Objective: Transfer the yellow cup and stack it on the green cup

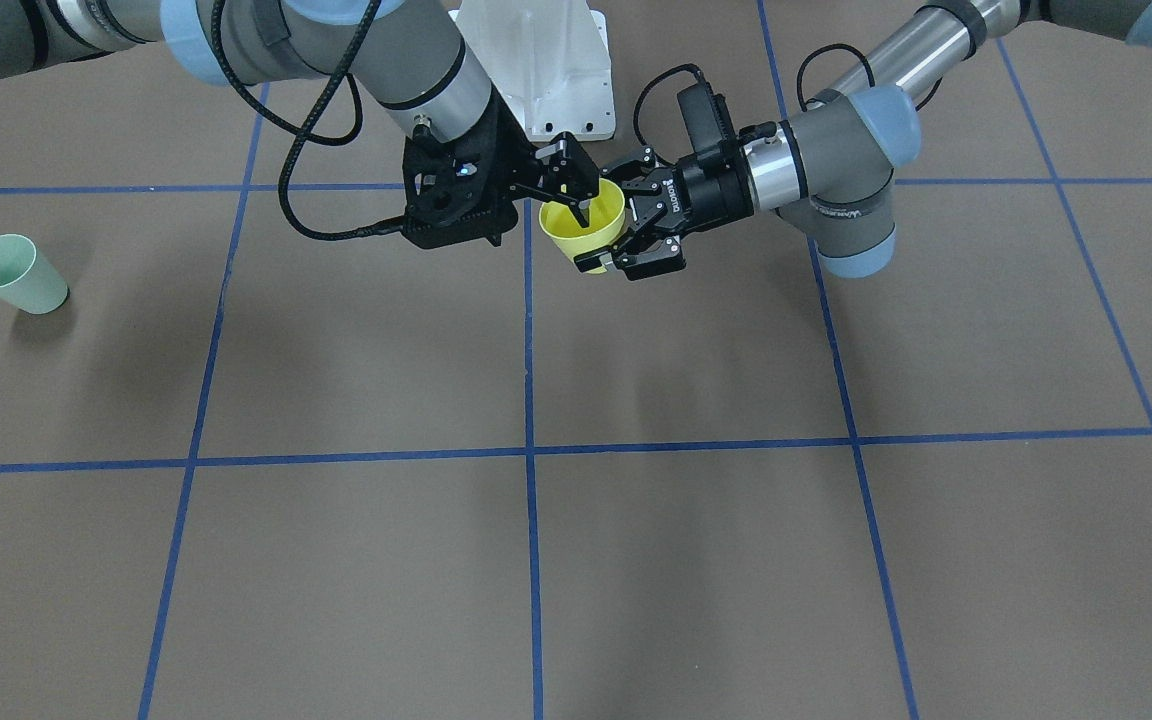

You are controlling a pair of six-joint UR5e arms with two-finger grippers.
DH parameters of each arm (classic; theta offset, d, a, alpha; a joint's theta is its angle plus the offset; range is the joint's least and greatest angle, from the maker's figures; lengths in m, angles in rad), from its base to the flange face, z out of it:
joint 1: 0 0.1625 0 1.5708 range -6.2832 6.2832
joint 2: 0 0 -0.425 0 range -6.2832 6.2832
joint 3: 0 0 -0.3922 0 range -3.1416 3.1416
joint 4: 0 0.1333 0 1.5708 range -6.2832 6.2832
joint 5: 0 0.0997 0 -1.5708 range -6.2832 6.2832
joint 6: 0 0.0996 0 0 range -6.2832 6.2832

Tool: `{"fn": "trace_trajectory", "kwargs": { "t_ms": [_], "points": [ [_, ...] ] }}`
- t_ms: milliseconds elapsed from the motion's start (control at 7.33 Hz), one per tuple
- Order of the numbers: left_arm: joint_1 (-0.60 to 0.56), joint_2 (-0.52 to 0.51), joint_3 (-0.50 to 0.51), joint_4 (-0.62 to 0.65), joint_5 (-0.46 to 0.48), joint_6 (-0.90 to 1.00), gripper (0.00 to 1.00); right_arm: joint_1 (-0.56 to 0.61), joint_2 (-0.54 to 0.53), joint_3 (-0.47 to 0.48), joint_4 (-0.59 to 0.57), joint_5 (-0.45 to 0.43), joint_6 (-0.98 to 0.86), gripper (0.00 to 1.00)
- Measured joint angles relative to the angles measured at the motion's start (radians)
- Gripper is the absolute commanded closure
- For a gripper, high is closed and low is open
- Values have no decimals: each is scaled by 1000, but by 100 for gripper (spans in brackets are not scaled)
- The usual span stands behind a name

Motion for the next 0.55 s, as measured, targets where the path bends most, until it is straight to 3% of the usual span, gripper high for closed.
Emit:
{"fn": "trace_trajectory", "kwargs": {
  "t_ms": [273,409,545],
  "points": [
    [0,0,1,1,0,0,100,-26,-6,2,0,-31,-2,1],
    [0,-1,1,1,0,-1,100,-37,-9,3,0,-45,-4,10],
    [0,-1,1,0,0,-1,100,-47,-12,3,0,-61,-10,46]
  ]
}}
